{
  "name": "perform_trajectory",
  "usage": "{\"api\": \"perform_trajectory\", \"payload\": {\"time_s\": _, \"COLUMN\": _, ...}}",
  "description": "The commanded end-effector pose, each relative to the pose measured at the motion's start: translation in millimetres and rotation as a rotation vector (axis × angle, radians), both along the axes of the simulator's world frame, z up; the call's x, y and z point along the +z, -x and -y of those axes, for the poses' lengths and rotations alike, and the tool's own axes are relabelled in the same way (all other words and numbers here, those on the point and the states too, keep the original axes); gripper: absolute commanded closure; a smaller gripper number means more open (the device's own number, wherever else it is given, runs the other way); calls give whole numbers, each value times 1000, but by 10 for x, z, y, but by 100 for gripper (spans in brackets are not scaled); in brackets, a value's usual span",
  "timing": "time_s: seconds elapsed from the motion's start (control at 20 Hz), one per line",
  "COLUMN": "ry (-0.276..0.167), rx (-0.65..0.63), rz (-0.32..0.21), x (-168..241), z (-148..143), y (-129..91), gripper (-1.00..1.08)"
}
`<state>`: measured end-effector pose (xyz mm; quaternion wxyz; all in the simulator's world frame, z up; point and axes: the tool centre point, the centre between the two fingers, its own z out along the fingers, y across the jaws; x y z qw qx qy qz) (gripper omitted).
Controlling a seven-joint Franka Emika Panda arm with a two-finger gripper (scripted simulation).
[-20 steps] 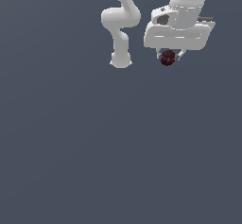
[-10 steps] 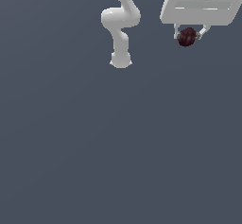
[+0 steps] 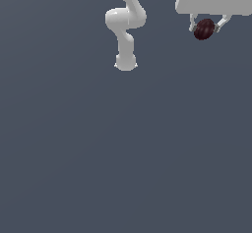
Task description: Pick up the object and move it to a goal position.
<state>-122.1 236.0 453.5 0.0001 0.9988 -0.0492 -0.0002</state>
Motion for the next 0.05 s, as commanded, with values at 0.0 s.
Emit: {"api": "perform_trajectory", "payload": {"time_s": 0.0, "ry": 0, "rx": 0, "rz": 0, "x": 20, "z": -9, "y": -2, "gripper": 108}}
